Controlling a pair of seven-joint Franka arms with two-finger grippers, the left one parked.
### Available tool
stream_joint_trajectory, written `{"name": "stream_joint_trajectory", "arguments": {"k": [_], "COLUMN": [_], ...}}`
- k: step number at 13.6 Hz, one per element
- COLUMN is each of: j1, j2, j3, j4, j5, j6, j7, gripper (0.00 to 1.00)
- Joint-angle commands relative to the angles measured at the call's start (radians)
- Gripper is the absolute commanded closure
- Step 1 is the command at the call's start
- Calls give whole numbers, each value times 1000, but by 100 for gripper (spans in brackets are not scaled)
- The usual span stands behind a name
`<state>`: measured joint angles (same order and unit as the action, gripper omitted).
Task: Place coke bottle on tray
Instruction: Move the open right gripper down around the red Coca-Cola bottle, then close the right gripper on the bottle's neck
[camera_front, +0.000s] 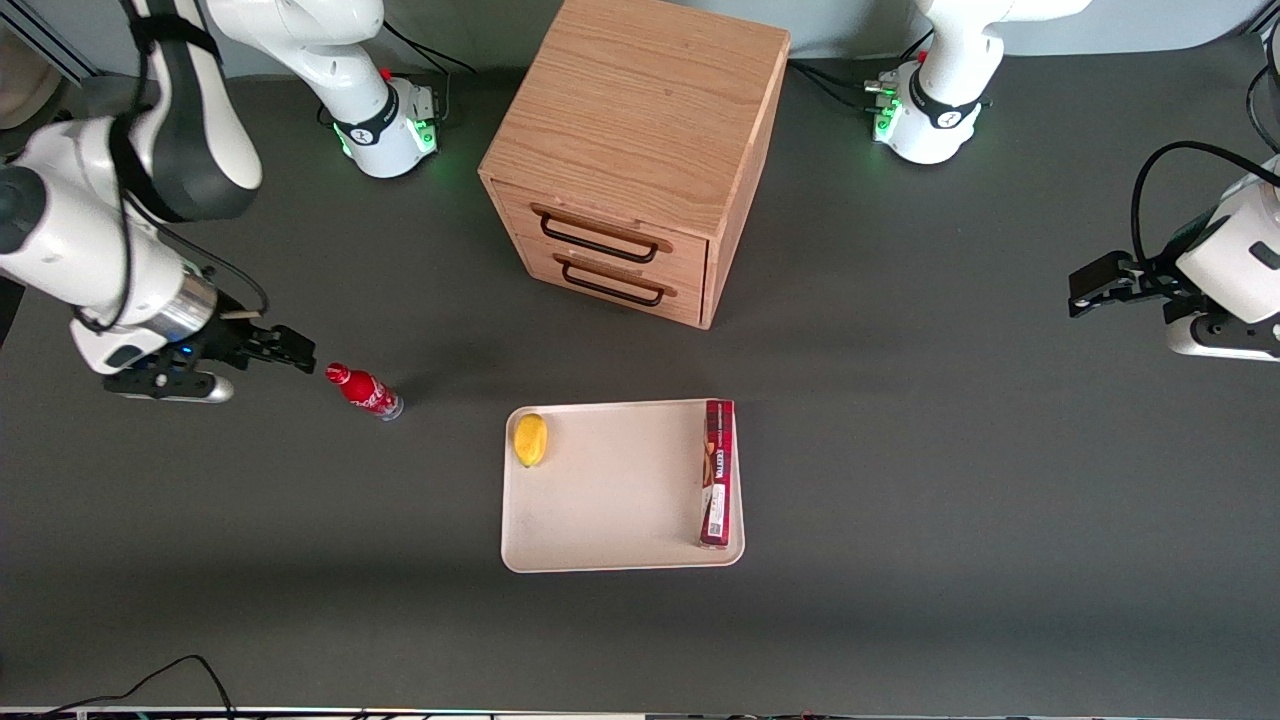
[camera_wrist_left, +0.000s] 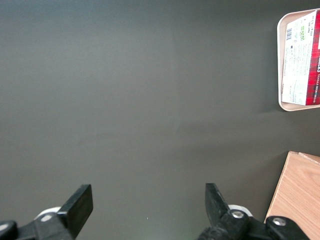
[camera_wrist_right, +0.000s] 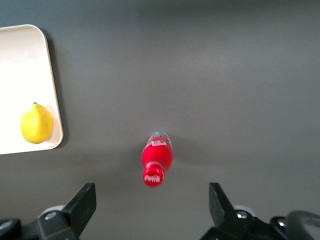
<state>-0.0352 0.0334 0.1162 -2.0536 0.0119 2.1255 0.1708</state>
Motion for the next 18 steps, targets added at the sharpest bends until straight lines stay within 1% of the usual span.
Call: {"name": "stream_joint_trajectory", "arguments": {"k": [1,3,5,7,14,15,16,17,18], "j1": [-9,-9,-9,-9,-11,-11,-11,-11,-11], "j2": [-3,20,39,46,40,40,39,34,33], "j3": [16,17,28,28,30,30,28,30,30], "j4": [-100,-151,-186,-192,-223,-226,-234,-238,-241], "j5": [20,13,11,10,5,-1,-10,-15,-15], "j6": [140,239,306,312,313,313,313,313,313], "j7": [-24,-24,-22,-22,-24,-24,-24,-24,-24], "gripper": [0,0,0,1,15,19,27,41,60]}}
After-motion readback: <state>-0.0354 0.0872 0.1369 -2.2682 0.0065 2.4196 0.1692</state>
